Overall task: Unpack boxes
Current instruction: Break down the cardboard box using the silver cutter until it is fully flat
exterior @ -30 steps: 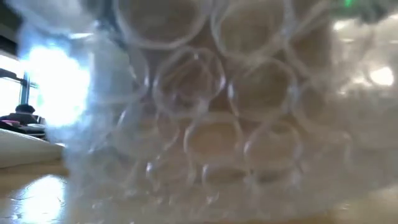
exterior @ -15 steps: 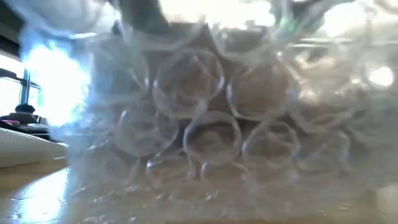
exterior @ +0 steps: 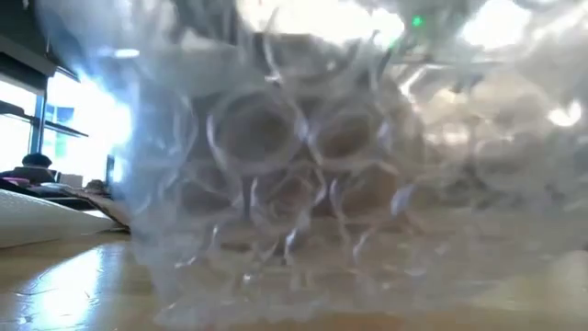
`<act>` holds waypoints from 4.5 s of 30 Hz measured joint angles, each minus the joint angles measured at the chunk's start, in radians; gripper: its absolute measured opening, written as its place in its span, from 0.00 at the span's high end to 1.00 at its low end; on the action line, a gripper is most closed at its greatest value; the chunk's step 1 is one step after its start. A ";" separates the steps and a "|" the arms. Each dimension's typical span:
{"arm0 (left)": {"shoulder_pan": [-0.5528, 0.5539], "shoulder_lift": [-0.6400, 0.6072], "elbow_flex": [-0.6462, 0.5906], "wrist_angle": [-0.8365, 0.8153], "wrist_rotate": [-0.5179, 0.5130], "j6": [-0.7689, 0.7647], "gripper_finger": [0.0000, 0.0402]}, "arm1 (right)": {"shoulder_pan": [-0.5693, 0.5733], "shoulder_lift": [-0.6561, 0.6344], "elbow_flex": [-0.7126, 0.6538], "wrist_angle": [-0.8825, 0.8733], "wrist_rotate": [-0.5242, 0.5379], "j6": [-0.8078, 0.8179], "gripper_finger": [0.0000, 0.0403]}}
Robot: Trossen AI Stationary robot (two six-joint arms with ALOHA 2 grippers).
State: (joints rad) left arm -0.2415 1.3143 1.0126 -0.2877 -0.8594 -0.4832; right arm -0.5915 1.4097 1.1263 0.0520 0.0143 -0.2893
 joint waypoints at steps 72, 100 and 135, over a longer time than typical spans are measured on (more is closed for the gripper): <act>0.147 -0.219 -0.281 -0.262 0.182 -0.416 1.00 | -0.115 0.369 0.028 0.279 -0.029 0.214 0.77; 1.022 0.078 0.099 -0.160 0.565 0.586 1.00 | 0.670 -0.477 -0.799 0.413 0.403 0.409 0.77; 0.923 -0.270 0.080 -0.682 0.853 0.322 1.00 | 0.229 -0.094 -0.688 0.747 0.182 0.210 0.77</act>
State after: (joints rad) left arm 0.6816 1.0439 1.0927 -0.9702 -0.0068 -0.1617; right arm -0.3629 1.3157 0.4380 0.7995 0.1968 -0.0792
